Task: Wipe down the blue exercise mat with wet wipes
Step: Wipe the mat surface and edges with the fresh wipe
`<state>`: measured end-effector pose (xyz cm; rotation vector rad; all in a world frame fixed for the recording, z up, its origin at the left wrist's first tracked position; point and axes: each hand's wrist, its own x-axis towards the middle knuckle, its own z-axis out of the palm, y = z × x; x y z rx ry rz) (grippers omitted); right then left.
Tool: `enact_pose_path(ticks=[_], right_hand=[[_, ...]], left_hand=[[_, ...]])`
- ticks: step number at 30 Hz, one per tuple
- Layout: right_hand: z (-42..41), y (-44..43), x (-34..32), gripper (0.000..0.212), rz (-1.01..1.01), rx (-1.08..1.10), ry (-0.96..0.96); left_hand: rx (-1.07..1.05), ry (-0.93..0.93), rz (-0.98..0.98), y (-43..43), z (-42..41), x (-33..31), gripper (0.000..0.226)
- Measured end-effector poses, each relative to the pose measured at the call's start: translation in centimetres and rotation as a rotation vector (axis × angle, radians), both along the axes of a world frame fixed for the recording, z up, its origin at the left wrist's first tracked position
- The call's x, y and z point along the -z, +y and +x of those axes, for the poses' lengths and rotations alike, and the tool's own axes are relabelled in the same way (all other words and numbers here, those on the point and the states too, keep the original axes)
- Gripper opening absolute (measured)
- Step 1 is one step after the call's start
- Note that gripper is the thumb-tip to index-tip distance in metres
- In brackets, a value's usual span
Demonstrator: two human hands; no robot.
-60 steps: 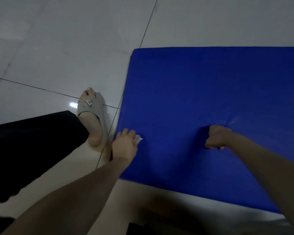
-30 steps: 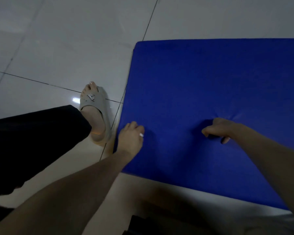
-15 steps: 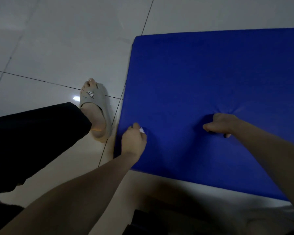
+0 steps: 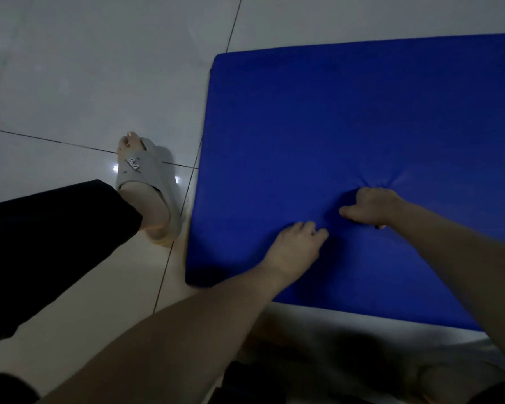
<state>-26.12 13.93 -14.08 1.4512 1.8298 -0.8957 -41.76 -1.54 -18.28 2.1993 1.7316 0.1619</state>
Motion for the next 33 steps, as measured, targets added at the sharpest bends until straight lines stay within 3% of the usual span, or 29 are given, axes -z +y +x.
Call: enact_pose_path(ticks=[4, 8, 13, 14, 17, 19, 23, 28, 33], right_hand=[[0.3, -0.1, 0.2, 0.040, 0.002, 0.010, 0.010], [0.5, -0.5, 0.3, 0.037, 0.038, 0.018, 0.007], [2.9, -3.3, -0.2, 0.041, 0.084, 0.152, 0.126], [3.5, -4.3, -0.3, 0.051, 0.102, 0.148, 0.105], [4.4, -7.5, -0.8, 0.110, 0.068, 0.122, -0.083], [4.4, -9.1, -0.5, 0.131, -0.013, 0.040, -0.136], [4.1, -9.2, -0.1, 0.137, 0.028, -0.090, -0.182], [3.8, -8.8, 0.2, 0.136, 0.045, -0.093, -0.185], [3.7, -8.8, 0.0, 0.134, 0.054, -0.098, -0.179]], left_hand=[[-0.143, 0.071, -0.071, -1.7, -7.7, 0.0, 0.008], [-0.431, 0.169, -0.160, -4.2, -14.0, -0.5, 0.017], [-0.731, 0.261, -0.185, -5.5, -15.8, -0.8, 0.015], [-0.801, 0.242, -0.206, -5.5, -15.8, -0.9, 0.017], [-0.998, 0.168, -0.222, -5.6, -16.1, -1.2, 0.017], [-1.054, 0.168, -0.227, -6.0, -16.2, -1.5, 0.016], [-0.972, 0.172, -0.278, -6.2, -13.5, -2.0, 0.018], [-0.891, 0.013, -0.253, -4.9, -6.2, -1.4, 0.022], [-0.611, -0.108, -0.224, -4.0, 0.2, -0.2, 0.018]])
